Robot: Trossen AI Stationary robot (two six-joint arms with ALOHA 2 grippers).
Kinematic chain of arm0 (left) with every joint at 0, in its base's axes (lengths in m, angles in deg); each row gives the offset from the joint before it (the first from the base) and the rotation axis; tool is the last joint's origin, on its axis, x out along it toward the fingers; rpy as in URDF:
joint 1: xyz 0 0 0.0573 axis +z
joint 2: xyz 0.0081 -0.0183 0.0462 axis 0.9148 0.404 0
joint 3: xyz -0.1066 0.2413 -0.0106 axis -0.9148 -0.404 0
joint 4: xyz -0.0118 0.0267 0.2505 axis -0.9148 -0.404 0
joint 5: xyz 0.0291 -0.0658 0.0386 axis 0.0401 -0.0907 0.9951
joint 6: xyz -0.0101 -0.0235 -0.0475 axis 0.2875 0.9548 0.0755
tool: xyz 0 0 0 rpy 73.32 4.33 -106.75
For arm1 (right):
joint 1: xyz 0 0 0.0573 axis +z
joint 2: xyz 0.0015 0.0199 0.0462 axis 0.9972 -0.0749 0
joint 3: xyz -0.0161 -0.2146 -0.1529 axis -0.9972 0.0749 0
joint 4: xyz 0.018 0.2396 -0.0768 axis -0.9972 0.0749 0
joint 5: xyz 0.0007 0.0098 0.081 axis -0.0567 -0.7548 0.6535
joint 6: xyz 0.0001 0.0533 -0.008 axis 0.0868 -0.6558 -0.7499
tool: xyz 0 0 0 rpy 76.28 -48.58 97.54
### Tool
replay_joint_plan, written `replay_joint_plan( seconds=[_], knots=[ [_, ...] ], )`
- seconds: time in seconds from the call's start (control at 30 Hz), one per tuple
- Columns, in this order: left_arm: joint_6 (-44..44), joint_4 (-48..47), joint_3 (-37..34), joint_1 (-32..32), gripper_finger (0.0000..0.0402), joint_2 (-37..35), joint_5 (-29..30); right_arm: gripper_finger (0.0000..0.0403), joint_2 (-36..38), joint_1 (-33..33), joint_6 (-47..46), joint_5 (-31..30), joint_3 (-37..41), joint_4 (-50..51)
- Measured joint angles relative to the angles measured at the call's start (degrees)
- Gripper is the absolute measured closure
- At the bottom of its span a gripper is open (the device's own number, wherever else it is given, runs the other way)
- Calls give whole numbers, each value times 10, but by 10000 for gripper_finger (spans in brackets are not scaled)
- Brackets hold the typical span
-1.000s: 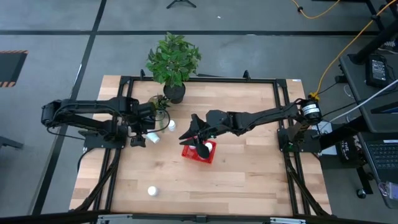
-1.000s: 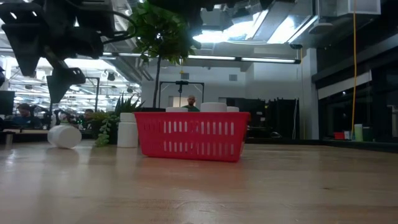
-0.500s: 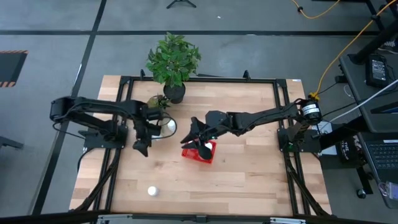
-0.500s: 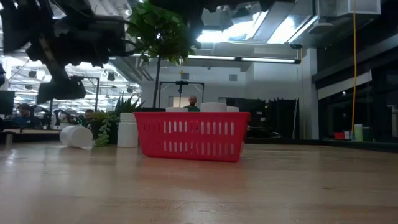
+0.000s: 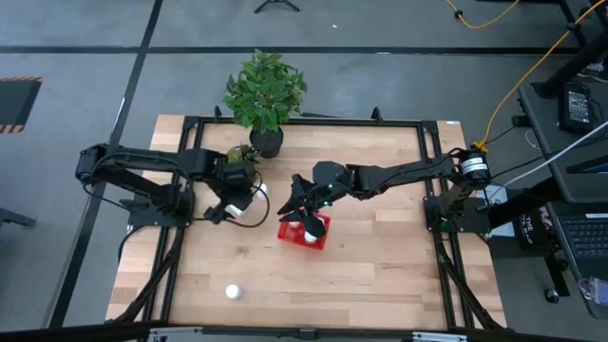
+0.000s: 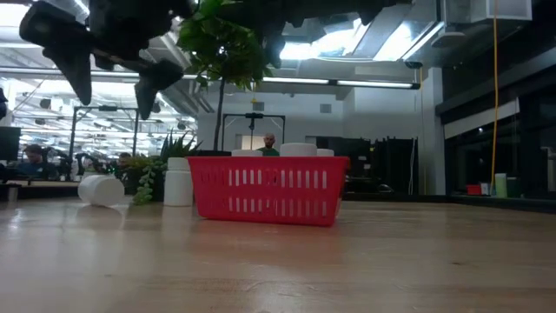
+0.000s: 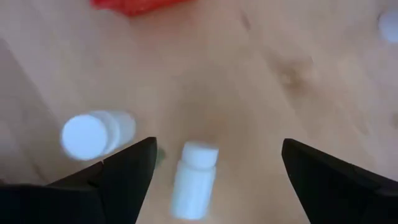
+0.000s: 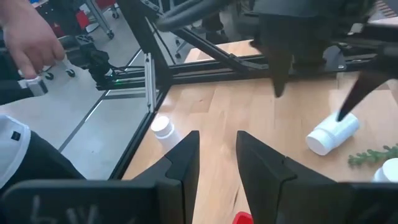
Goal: Pick and place pill bottles into a basket
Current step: Put the white pill bottle into the bin
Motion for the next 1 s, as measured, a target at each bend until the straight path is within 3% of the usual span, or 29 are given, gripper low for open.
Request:
replay_joint_plan(
  seconds=[0.5,0.73,1.0],
  knots=[
    [-92,3,-95,121,60,12,-50,295,45,-16,55,12,1,93],
    [-104,57,-139,122,60,39,-80,295,77,-16,72,7,0,93],
    [-123,106,-192,117,60,75,-77,295,98,-16,69,7,0,105]
  ],
)
